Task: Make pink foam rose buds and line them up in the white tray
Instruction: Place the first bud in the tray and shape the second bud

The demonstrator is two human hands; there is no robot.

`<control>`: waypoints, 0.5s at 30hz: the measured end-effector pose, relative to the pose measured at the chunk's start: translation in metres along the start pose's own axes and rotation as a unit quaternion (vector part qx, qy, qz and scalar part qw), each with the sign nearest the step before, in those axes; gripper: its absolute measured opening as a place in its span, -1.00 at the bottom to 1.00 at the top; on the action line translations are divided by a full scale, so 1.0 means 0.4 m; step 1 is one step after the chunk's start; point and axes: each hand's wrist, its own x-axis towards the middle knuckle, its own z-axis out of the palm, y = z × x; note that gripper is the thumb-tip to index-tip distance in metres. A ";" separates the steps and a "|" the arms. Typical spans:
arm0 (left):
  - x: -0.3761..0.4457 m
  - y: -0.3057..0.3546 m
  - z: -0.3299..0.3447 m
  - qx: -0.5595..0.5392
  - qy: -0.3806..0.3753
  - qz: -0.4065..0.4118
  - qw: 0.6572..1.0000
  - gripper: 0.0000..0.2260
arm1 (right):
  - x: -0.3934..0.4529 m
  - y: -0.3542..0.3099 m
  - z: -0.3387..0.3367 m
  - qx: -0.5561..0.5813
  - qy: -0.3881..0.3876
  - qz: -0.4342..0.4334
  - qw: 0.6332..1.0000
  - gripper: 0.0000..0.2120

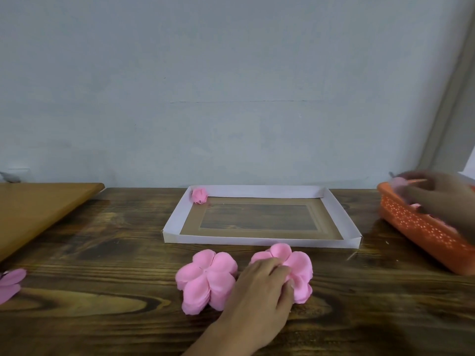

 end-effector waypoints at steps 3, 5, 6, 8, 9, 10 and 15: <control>0.002 0.003 0.000 0.007 0.003 0.004 1.000 -0.64 | -0.103 -0.057 0.100 0.069 -0.080 -0.050 0.993 -0.79; 0.002 0.004 -0.002 0.008 0.012 0.006 1.000 -0.64 | -0.156 -0.077 0.168 0.122 -0.143 -0.039 0.982 -0.74; 0.003 0.005 -0.002 0.006 0.016 0.006 1.000 -0.64 | -0.179 -0.083 0.199 0.144 -0.176 -0.032 0.973 -0.72; 0.003 0.006 -0.003 -0.012 0.029 0.001 1.000 -0.63 | -0.212 -0.096 0.249 0.191 -0.221 -0.026 0.956 -0.73; 0.003 0.006 -0.006 -0.025 0.040 -0.007 0.999 -0.62 | -0.222 -0.100 0.270 0.210 -0.242 -0.020 0.947 -0.75; 0.003 0.008 -0.010 -0.036 0.054 -0.019 0.998 -0.63 | -0.233 -0.103 0.289 0.226 -0.255 -0.009 0.940 -0.76; 0.004 0.009 -0.024 -0.023 0.137 -0.042 0.989 -0.64 | -0.272 -0.109 0.338 0.252 -0.263 -0.009 0.931 -0.90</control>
